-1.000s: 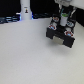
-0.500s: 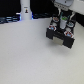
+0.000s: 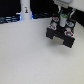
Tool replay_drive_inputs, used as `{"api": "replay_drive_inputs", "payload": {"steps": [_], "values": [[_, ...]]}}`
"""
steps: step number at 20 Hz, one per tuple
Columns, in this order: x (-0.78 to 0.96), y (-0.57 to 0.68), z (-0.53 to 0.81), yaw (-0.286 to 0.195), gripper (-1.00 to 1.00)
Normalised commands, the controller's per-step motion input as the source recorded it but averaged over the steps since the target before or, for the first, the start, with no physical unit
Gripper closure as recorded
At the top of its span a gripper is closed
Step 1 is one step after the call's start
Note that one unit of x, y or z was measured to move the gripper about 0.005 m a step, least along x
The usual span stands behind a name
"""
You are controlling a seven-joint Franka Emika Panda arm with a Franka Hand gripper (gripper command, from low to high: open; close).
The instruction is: Open the kcup holder, insert the kcup into the holder, and close the kcup holder
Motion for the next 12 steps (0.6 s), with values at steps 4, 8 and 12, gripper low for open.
{"api": "replay_drive_inputs", "payload": {"steps": [4,8,12], "values": [[0.01,-0.06,-0.23,-0.01,1.0],[0.01,-0.04,-0.2,-0.024,1.0],[0.04,-0.02,-0.24,-0.032,1.0]]}}
